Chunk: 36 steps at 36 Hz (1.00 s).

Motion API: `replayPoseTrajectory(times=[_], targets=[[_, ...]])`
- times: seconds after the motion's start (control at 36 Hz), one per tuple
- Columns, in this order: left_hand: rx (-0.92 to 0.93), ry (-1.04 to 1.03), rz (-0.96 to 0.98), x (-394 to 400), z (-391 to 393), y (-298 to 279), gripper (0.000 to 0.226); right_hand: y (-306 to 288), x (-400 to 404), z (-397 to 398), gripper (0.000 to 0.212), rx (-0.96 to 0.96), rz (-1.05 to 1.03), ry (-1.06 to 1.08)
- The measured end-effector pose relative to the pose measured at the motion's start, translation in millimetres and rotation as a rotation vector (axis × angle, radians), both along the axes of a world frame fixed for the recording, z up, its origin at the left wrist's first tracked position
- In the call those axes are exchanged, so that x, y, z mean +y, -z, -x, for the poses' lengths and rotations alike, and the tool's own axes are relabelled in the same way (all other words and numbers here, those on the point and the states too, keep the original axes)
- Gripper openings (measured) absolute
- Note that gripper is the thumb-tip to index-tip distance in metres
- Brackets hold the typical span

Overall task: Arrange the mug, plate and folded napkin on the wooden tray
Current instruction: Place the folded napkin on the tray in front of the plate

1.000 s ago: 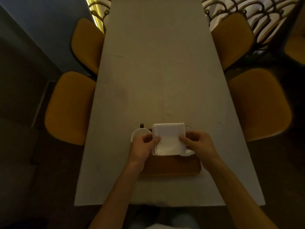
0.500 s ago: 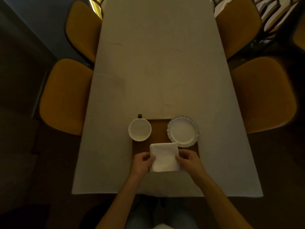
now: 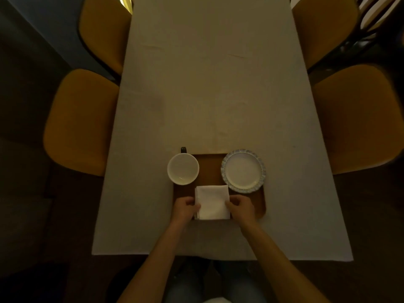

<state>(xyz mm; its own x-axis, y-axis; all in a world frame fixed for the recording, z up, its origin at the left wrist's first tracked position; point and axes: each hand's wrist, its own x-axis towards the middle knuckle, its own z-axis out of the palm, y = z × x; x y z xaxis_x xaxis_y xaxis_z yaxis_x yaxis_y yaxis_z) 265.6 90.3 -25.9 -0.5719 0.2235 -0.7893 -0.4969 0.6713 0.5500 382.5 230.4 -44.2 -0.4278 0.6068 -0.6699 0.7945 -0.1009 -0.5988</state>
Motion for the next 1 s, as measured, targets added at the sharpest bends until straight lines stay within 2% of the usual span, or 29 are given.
replayPoseTrajectory(times=[0.11, 0.44, 0.67, 0.78, 1.0], targets=[[0.013, 0.017, 0.032, 2.6, 7.8, 7.4, 0.051, 3.5, 5.2, 3.8, 0.022, -0.038, -0.059, -0.017], [0.177, 0.12, 0.098, -0.8, 1.2, 13.8, 0.021, 1.8, 4.8, 3.5, 0.02, -0.061, -0.163, -0.129], [0.255, 0.31, 0.125, -3.4, -4.6, 18.4, 0.04, 2.4, 0.1, -0.1, 0.016, -0.044, -0.23, -0.237], [0.317, 0.315, 0.097, -8.5, -7.9, 19.3, 0.042, 7.5, -0.4, -3.9, 0.01, 0.026, -0.228, -0.345], [0.333, 0.257, 0.006, -14.4, -12.2, 21.1, 0.045, 10.5, 3.9, -16.9, 0.022, 0.108, -0.217, -0.393]])
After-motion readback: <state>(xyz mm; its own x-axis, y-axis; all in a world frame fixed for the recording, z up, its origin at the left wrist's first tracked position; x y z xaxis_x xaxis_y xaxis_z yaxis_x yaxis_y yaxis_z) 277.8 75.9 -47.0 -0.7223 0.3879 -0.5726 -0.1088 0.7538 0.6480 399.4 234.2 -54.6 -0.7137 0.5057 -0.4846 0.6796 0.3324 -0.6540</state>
